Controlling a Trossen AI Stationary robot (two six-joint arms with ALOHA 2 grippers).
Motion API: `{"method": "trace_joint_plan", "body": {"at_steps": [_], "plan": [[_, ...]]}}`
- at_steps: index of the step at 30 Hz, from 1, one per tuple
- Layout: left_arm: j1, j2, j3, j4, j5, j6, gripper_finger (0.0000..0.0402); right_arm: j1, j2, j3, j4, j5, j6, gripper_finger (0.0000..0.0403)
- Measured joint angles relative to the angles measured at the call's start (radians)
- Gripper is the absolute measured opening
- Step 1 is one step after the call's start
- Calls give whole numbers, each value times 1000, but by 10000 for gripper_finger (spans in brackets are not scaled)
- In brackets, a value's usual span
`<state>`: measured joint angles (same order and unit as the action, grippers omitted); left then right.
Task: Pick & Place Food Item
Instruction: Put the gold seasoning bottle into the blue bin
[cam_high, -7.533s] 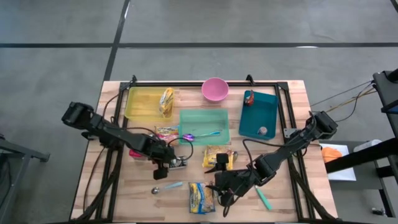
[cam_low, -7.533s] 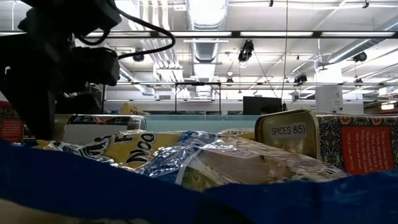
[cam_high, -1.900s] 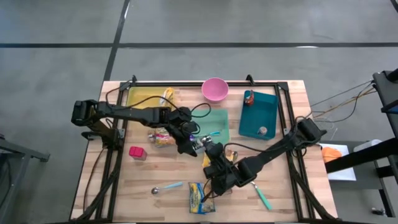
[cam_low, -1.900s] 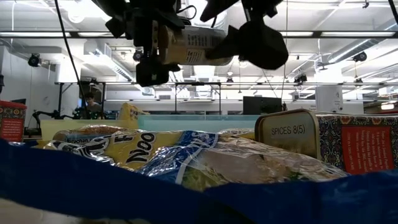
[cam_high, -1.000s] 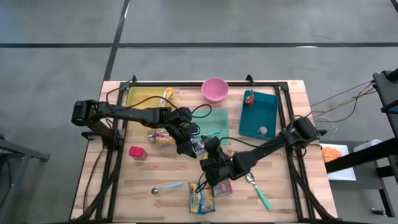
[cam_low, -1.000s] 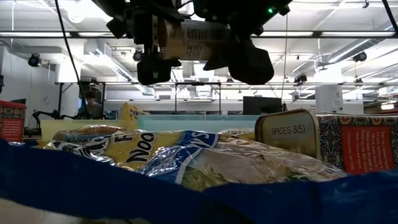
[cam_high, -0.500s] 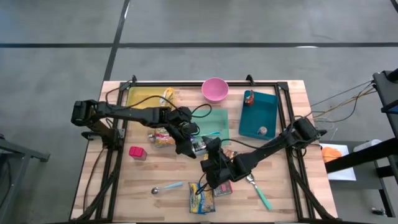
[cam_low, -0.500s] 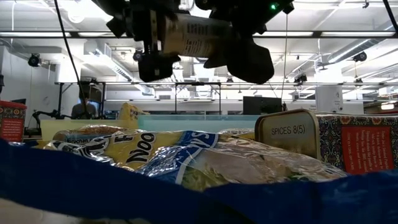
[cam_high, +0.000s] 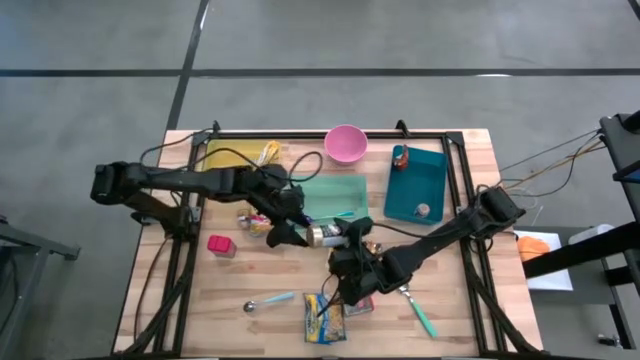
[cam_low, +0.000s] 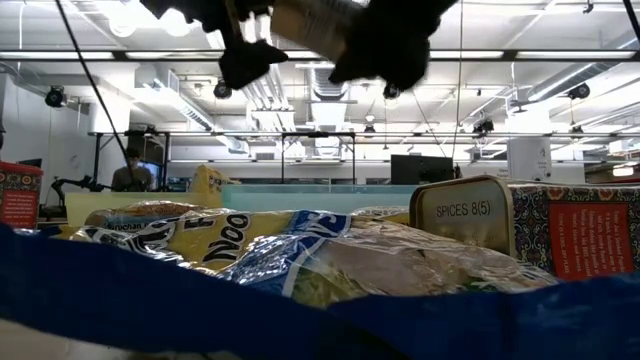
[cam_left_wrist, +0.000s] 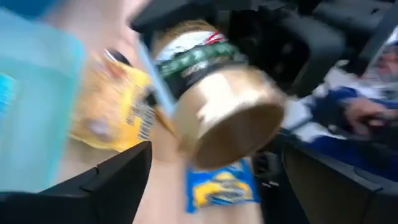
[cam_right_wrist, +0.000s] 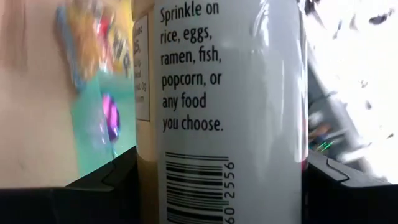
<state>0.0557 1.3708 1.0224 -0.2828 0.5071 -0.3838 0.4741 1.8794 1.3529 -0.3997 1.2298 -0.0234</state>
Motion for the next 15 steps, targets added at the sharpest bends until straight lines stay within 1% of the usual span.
{"method": "trace_joint_plan", "body": {"at_steps": [4,5,7,8,11,15], "plan": [[-39,-92,-41,14,-209,70,341,2,-48,0,-23,-17,233,265],[-55,-114,-62,40,-260,82,337,2,-62,0,-23,-39,275,265],[-83,-155,-113,149,-333,97,330,1,-89,-2,-24,-96,342,265],[-96,-172,-148,209,-352,101,327,-1,-102,-3,-24,-124,369,265],[-113,-215,-251,416,-360,101,320,-3,-144,-9,-18,-202,427,265],[-114,-245,-398,659,-386,78,319,-3,-196,-12,21,-252,444,265]]}}
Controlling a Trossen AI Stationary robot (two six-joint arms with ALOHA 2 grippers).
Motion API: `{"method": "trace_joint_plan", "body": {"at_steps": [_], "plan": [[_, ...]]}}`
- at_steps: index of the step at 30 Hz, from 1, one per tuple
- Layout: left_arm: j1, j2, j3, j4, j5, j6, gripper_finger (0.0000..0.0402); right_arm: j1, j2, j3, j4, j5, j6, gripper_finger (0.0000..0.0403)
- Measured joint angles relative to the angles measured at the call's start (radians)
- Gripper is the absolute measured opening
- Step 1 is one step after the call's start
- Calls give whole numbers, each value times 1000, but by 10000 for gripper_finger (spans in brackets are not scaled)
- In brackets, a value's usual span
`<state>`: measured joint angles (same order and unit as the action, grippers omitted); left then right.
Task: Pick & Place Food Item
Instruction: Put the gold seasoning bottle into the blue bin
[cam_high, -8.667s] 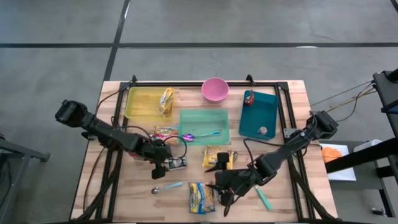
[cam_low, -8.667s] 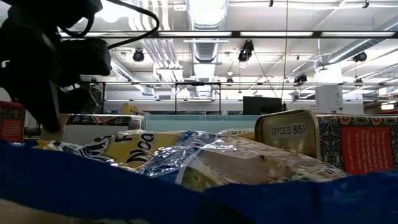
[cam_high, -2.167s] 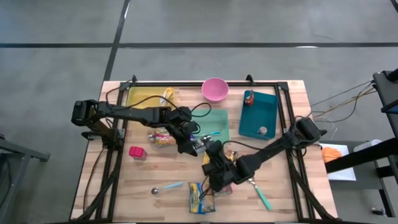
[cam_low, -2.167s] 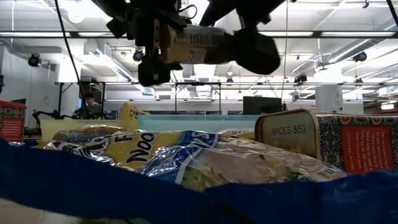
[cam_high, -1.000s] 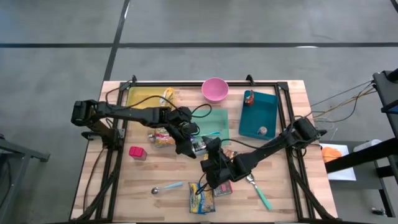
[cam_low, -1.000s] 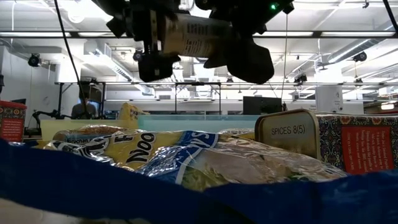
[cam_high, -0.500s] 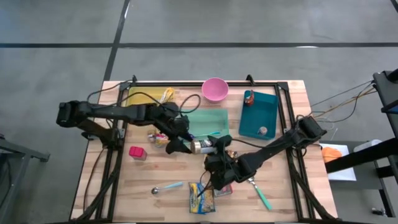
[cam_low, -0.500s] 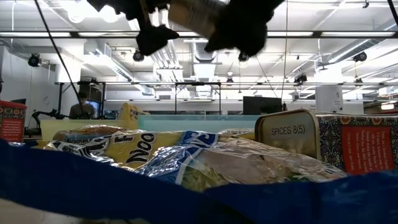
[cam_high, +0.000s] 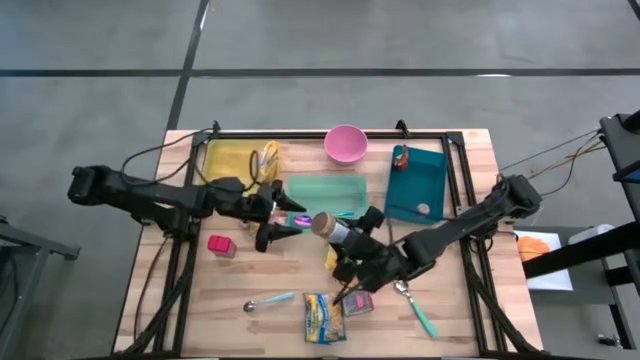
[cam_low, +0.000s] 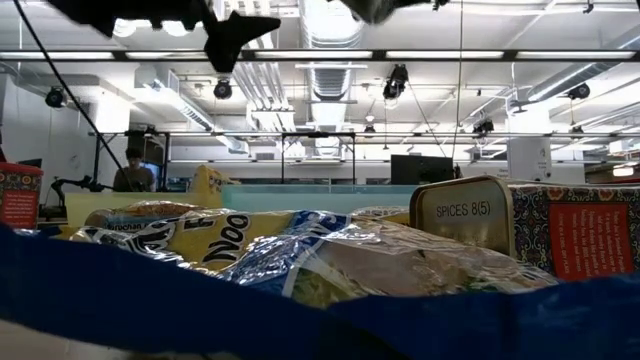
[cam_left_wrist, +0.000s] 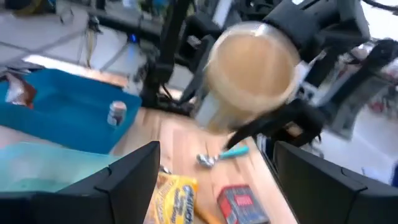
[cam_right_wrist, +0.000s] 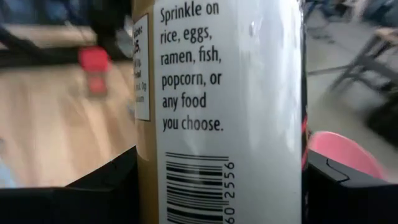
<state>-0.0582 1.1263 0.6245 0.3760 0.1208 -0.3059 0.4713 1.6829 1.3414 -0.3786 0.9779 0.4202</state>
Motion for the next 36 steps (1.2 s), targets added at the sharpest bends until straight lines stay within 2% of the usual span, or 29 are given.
{"method": "trace_joint_plan", "body": {"at_steps": [4,7,13,20,25,28,32,36], "plan": [[0,11,-119,298,-71,-19,319,-4,-52,-3,100,-53,-7,265],[1,30,-167,452,-116,-33,319,-11,-76,-10,149,-89,-23,265],[1,19,-164,481,-149,-77,319,-20,-86,-10,180,-100,-27,265],[1,18,-165,485,-161,-58,319,-58,-48,-11,246,-160,-31,265],[1,18,-165,496,-159,-64,320,-74,-46,-11,262,-160,-28,265],[1,18,-165,494,-149,-18,337,-76,-47,-11,281,-158,-28,265],[-1,19,-165,488,-95,41,388,-80,-47,-11,311,-151,-27,265],[-1,19,-165,492,-83,49,382,-88,-47,-11,311,-140,-27,265]]}}
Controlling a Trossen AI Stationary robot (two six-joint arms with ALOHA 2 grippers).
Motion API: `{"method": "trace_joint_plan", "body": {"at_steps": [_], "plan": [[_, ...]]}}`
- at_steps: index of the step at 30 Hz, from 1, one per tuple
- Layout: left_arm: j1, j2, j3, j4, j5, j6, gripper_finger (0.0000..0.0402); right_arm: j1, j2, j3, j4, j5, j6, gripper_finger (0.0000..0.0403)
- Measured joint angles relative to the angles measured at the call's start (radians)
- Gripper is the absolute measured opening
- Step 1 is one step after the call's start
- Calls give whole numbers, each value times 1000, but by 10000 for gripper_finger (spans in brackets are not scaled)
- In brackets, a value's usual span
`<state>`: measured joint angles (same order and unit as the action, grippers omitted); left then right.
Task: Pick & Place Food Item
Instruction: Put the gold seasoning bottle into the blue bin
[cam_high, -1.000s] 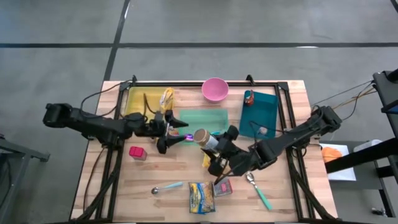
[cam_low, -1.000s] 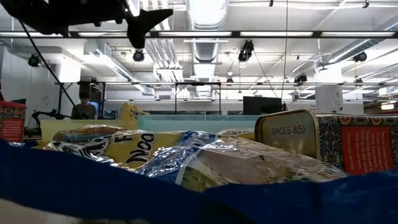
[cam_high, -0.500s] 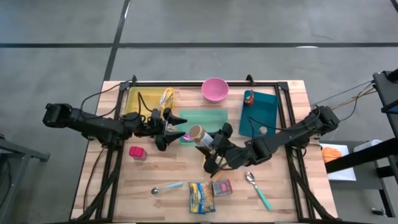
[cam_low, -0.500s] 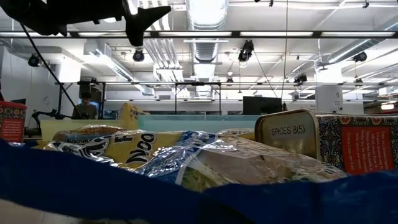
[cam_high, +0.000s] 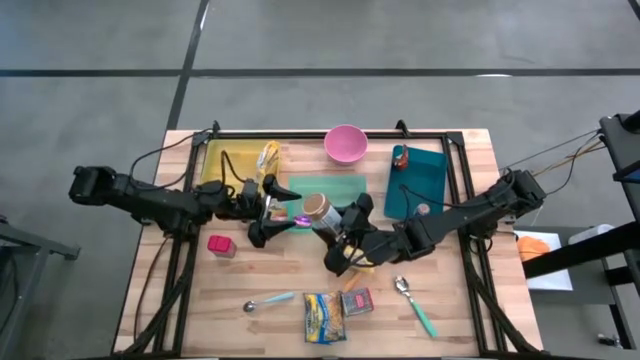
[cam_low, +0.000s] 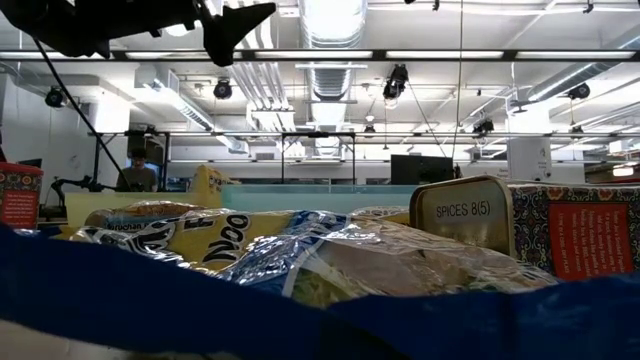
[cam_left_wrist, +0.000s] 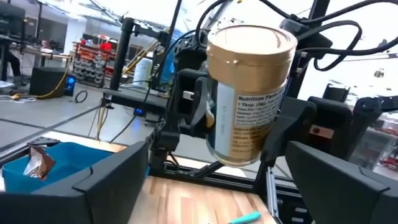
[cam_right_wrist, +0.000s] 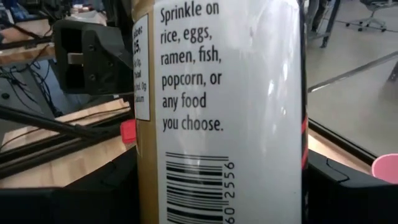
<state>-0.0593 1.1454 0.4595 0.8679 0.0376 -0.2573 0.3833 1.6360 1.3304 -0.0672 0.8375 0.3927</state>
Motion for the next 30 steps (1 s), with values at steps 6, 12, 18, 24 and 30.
{"method": "trace_joint_plan", "body": {"at_steps": [6,12,18,24,30], "plan": [[-1,0,3,86,-33,-18,377,-27,3,-11,105,-11,-2,265],[0,24,41,75,-90,-39,376,-58,34,-18,195,-79,-4,265],[-1,52,84,55,-87,-34,376,-72,59,-18,241,-80,-16,265],[-4,69,107,53,-71,3,376,-81,75,-18,261,-91,-29,265],[-8,70,131,54,-28,16,376,-94,76,-18,296,-161,-58,265]]}}
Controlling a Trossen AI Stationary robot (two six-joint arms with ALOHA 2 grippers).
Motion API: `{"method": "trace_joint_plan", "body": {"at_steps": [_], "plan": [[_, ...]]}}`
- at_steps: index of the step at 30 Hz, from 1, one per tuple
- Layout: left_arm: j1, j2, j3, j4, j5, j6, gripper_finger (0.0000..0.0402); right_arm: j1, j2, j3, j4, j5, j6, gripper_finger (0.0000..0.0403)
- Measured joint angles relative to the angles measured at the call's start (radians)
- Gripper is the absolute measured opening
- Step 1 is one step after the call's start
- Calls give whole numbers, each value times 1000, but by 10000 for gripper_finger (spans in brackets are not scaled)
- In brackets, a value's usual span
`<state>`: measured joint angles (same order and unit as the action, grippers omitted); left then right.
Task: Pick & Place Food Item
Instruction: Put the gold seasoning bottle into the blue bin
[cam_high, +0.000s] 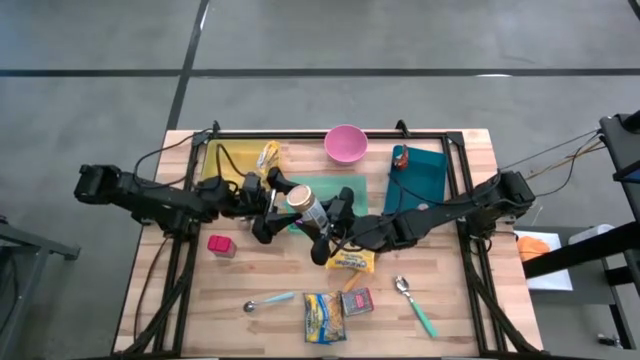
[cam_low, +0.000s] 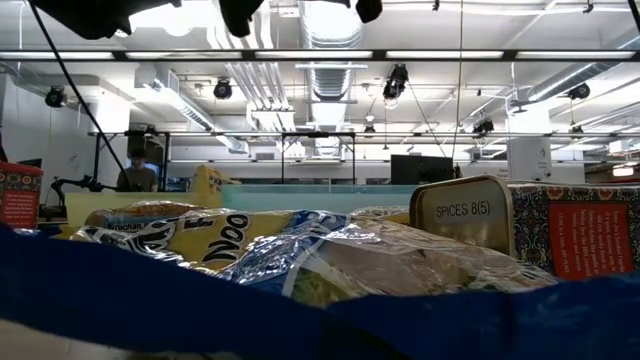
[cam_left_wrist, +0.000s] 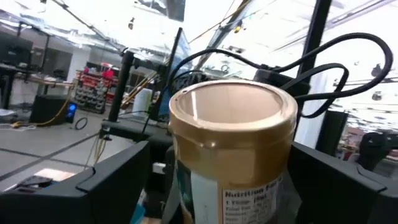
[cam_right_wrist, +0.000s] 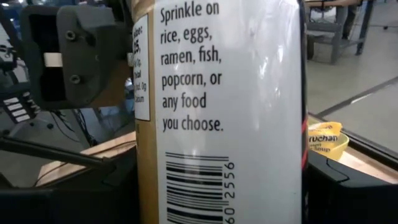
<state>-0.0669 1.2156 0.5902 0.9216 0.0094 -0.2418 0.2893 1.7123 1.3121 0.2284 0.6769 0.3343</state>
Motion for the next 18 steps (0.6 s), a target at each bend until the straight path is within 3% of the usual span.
{"method": "trace_joint_plan", "body": {"at_steps": [10,18], "plan": [[-2,95,103,-5,140,7,376,-17,5,-5,82,-82,-59,265],[-2,168,144,-6,169,10,376,-16,10,-9,91,-131,-77,265]]}}
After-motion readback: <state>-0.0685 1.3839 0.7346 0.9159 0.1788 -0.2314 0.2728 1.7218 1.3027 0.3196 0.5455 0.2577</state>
